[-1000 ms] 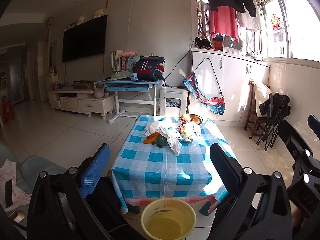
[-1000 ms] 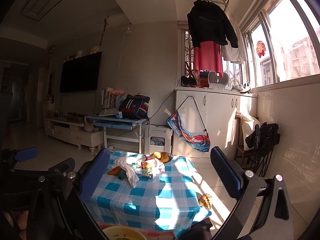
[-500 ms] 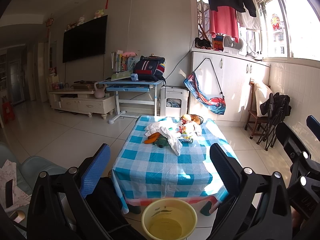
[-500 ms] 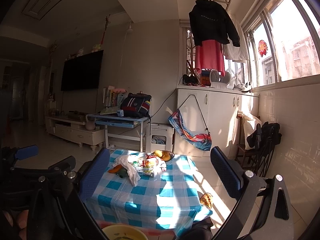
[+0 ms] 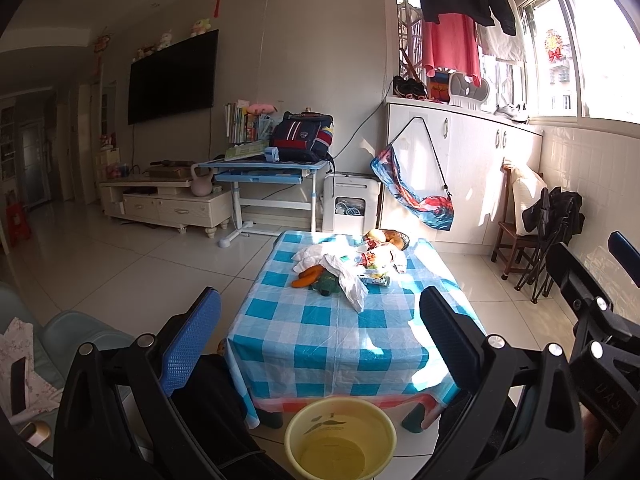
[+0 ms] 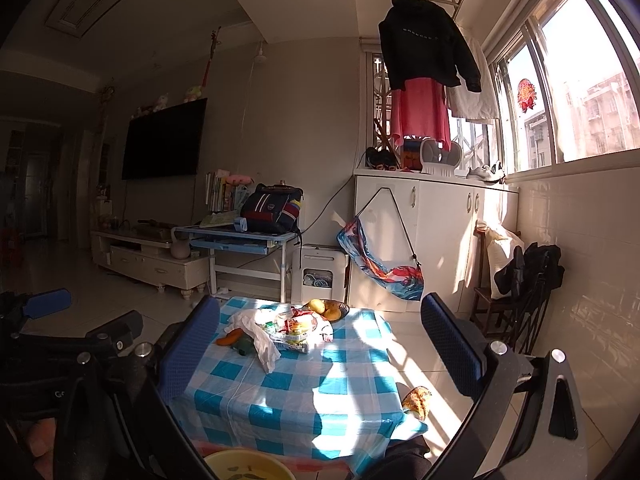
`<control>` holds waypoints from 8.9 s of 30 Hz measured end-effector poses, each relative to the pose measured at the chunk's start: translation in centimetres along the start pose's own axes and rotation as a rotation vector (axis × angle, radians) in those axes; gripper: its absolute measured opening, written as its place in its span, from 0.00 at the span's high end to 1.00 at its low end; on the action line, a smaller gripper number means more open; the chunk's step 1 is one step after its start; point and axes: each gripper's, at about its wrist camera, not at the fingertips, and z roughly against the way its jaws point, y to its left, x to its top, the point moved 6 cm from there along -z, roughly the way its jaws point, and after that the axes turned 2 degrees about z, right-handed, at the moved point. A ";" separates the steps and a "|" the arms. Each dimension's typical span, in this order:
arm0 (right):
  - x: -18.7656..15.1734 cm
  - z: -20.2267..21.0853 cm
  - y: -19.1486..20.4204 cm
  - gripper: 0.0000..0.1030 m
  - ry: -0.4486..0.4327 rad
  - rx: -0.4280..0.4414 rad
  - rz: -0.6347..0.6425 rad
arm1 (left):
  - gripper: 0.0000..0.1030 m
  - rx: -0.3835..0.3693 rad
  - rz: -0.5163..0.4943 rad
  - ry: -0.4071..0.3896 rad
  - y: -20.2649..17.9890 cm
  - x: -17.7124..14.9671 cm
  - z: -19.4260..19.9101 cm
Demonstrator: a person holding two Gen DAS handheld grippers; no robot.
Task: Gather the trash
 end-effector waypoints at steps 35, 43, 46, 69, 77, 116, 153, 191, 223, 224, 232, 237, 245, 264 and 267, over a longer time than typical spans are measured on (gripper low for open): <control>-6.9 -18.4 2.8 0.06 0.285 0.218 0.008 | 0.07 0.081 -0.025 0.242 1.6 -2.9 -19.7; -9.2 -22.0 3.5 0.06 0.356 0.305 -0.012 | 0.07 0.133 -0.017 0.315 2.9 -4.7 -24.5; -10.2 -23.3 3.7 0.06 0.387 0.330 -0.021 | 0.07 0.142 -0.014 0.342 3.5 -5.6 -25.5; -17.9 -35.2 9.6 0.69 0.694 0.469 -0.017 | 0.07 0.205 0.040 0.474 7.3 -8.6 -35.0; -17.7 -32.4 5.4 0.87 0.670 0.457 -0.117 | 0.07 0.126 -0.005 0.492 4.5 -8.5 -39.4; -17.8 -30.0 1.2 0.94 0.693 0.436 -0.249 | 0.71 -0.021 -0.094 0.560 -1.0 -9.0 -47.3; -20.9 -13.9 8.3 0.93 0.892 0.626 -0.047 | 0.73 -0.148 0.044 0.414 4.1 -6.8 -24.7; -16.3 -12.9 2.2 0.38 0.618 0.390 -0.203 | 0.67 -0.277 -0.140 0.675 -1.4 -18.6 -18.8; -16.2 -13.5 4.2 0.36 0.580 0.423 -0.092 | 0.27 -0.112 -0.050 0.498 3.4 -12.0 -21.8; -16.3 -13.8 4.2 0.36 0.582 0.424 -0.090 | 0.27 -0.110 -0.048 0.497 3.5 -11.8 -22.2; -16.8 -16.6 4.3 0.36 0.608 0.453 -0.123 | 0.27 -0.076 -0.031 0.499 4.0 -10.8 -25.5; -16.7 -18.8 4.6 0.36 0.617 0.469 -0.156 | 0.27 -0.054 -0.015 0.504 4.5 -10.2 -27.8; -16.5 -21.5 5.4 0.36 0.627 0.494 -0.176 | 0.27 -0.033 -0.017 0.505 4.9 -9.4 -31.3; -18.2 -29.6 5.0 0.35 0.710 0.517 -0.418 | 0.27 0.021 -0.027 0.509 6.5 -8.5 -40.0; -18.9 -31.3 4.6 0.35 0.729 0.511 -0.514 | 0.27 0.025 -0.041 0.513 6.5 -8.6 -41.3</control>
